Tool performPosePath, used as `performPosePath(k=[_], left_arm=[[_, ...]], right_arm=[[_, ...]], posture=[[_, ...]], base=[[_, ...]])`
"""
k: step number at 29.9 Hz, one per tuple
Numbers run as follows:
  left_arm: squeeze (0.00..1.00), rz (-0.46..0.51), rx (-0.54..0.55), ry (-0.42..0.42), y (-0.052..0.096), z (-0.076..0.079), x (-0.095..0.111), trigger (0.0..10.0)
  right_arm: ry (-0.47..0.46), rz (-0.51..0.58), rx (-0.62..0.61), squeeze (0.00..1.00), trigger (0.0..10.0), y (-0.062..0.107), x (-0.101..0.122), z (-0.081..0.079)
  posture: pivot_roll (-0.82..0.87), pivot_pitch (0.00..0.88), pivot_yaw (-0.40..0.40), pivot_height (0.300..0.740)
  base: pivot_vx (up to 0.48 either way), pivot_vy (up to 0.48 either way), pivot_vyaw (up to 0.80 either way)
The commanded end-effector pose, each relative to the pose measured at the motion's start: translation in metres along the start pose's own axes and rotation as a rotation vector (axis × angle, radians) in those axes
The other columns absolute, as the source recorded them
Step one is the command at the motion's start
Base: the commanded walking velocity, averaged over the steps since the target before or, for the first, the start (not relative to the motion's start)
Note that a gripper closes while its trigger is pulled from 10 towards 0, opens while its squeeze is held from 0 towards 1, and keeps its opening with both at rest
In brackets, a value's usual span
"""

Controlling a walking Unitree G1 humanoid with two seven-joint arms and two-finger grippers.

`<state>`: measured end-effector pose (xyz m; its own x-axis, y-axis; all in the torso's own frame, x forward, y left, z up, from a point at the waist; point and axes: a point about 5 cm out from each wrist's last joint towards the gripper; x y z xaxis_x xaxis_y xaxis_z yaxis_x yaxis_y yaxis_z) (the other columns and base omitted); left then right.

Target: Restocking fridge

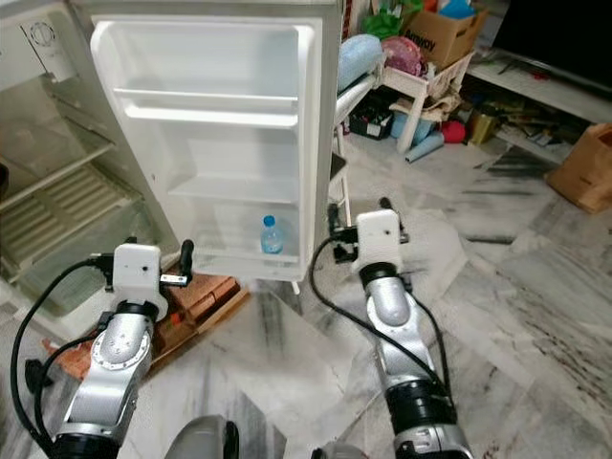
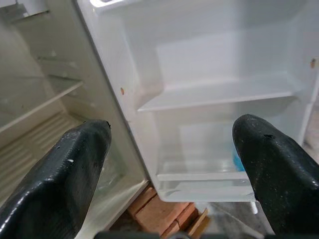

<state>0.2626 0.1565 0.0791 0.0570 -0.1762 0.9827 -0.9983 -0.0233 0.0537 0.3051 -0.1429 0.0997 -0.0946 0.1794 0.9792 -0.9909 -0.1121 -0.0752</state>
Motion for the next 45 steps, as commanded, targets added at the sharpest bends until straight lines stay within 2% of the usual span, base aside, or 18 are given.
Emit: performPosePath(k=[1,5,18,25,35,39,44,45], left_arm=[[0.0,0.008,-0.012,-0.006,0.002,0.001,0.001,10.0],[0.0,0.005,-0.01,-0.004,0.002,0.001,0.001,10.0],[0.0,0.001,-0.013,-0.01,0.003,0.001,0.0,10.0],[0.0,-0.002,-0.012,-0.019,0.001,0.002,0.0,10.0],[0.0,-0.006,-0.007,-0.021,0.0,0.003,-0.001,10.0],[0.0,-0.011,-0.002,-0.021,-0.001,0.003,-0.002,10.0],[0.0,-0.011,0.007,-0.021,-0.001,0.001,-0.002,10.0],[0.0,-0.013,0.011,-0.017,-0.001,0.001,-0.002,10.0]], right_arm=[[0.004,-0.009,-0.006,0.0,10.0,0.001,-0.002,0.002],[0.01,-0.002,0.004,0.0,10.0,-0.001,-0.001,0.002],[0.022,0.018,0.043,0.0,10.0,-0.006,0.003,-0.004],[0.066,0.026,0.068,0.0,10.0,-0.008,0.004,-0.006],[0.049,0.041,0.094,0.0,10.0,-0.011,0.006,-0.009],[0.016,0.045,0.096,0.0,10.0,-0.011,0.006,-0.01],[0.018,0.045,0.102,0.0,10.0,-0.011,0.006,-0.011],[0.046,0.051,0.113,0.0,10.0,-0.011,0.006,-0.013]], posture=[[0.12,0.087,-0.001,0.74],[0.12,0.088,-0.003,0.74],[0.13,0.084,-0.012,0.74],[0.13,0.085,-0.013,0.74],[0.13,0.081,-0.02,0.74],[0.13,0.08,-0.021,0.74],[0.13,0.078,-0.023,0.74],[0.13,0.079,-0.021,0.74]], base=[[0.0,-0.304,0.0],[0.0,-0.359,0.27],[0.0,-0.443,0.8],[0.0,-0.457,0.8],[0.0,-0.454,0.78],[0.0,-0.424,0.0],[0.307,-0.341,0.0],[0.401,-0.24,0.0]])
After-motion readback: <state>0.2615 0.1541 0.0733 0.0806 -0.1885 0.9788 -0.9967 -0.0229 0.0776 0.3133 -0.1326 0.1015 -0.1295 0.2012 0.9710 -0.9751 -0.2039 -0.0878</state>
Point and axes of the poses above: a point about 5 cm out from each wrist's last joint towards the gripper, its own y axis pointing back from the gripper into the wrist, its own x axis along the axis of the wrist's last joint, z = x × y, and after that the axes turned 2 degrees about y, right-handed
